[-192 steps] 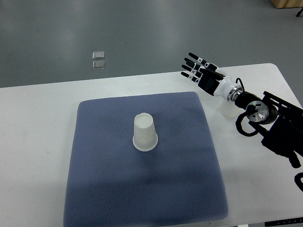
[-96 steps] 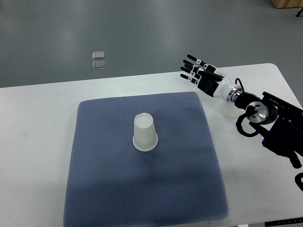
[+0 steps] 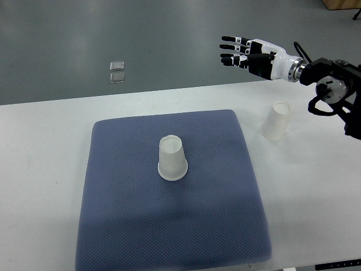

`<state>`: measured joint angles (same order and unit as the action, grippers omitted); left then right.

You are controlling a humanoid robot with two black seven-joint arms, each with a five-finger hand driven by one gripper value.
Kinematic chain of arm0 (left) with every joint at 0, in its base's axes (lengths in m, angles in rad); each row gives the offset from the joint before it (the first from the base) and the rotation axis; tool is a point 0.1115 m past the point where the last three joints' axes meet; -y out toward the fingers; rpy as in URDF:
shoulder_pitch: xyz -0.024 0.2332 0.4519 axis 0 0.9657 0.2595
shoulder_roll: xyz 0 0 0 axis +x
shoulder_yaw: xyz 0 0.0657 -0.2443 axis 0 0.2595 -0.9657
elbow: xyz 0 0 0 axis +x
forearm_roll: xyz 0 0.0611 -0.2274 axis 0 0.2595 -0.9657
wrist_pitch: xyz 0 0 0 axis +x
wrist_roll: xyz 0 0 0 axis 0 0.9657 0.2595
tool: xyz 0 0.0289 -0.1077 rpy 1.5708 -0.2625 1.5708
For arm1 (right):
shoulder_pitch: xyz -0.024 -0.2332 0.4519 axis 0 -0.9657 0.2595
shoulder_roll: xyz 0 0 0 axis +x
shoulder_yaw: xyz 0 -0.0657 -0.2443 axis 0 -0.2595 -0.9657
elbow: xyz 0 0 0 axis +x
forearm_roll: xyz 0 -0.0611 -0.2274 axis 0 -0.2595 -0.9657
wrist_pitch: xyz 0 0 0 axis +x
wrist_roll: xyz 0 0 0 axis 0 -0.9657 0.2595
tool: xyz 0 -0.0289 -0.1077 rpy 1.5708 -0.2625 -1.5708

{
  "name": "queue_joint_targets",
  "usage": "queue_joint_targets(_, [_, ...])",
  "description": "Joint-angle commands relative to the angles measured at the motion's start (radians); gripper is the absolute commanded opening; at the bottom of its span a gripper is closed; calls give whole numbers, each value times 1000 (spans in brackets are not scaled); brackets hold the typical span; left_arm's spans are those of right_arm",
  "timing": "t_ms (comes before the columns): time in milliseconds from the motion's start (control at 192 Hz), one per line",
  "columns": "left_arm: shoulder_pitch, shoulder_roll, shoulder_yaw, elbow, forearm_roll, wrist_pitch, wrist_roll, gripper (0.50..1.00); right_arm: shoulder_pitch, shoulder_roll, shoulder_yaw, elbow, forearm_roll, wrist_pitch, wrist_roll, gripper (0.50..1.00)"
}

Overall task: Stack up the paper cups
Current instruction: 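Lower the right hand over the white cup beside the mat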

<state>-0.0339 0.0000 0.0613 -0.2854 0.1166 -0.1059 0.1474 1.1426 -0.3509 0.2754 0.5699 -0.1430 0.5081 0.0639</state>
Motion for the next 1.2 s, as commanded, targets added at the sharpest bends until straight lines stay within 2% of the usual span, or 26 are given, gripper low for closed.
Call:
queue_joint_targets(0, [-1,0,0,0,0,0,0,1000,149,-40,-274,28,-6,29,-1,926])
queue_joint_targets(16, [-1,0,0,-1,0,0,0,1000,183,-42,-330,39,-6,36,-1,926])
queue_joint_targets(68, [-1,0,0,-1,0,0,0,1000,183,-42,-331,39,-6,36,-1,926])
queue_joint_targets(73, [-3,0,0,-3,0,-1,0,1000,266,-43,-476,60,-30,59,-1,926])
queue_joint_targets(83, [-3,0,0,-3,0,-2,0,1000,285,-43,-508,65,-41,66,-1,926])
queue_joint_targets(156, [-7,0,0,-3,2,-2,0,1000,411,-39,-674,84,-145,102,-1,926])
queue_joint_targets(239, [-9,0,0,-5,2,-2,0,1000,517,-26,-798,120,-293,103,-1,926])
queue_joint_targets(297, [-11,0,0,-9,2,-2,0,1000,560,-25,-849,153,-385,103,-7,926])
queue_joint_targets(375, [-12,0,0,-9,2,-2,0,1000,620,-25,-901,220,-481,103,-52,926])
queue_joint_targets(463, [-14,0,0,-11,5,-2,0,1000,707,-39,-969,343,-547,103,-99,926])
queue_joint_targets(708, [-20,0,0,-29,2,-2,0,1000,985,-125,-1032,521,-526,103,-104,926])
queue_joint_targets(958, [-20,0,0,-24,2,-2,0,1000,1145,-232,-1081,708,-526,103,-104,924])
queue_joint_targets(1197, [-20,0,0,-26,2,-2,0,1000,1105,-249,-1137,711,-535,103,-107,915])
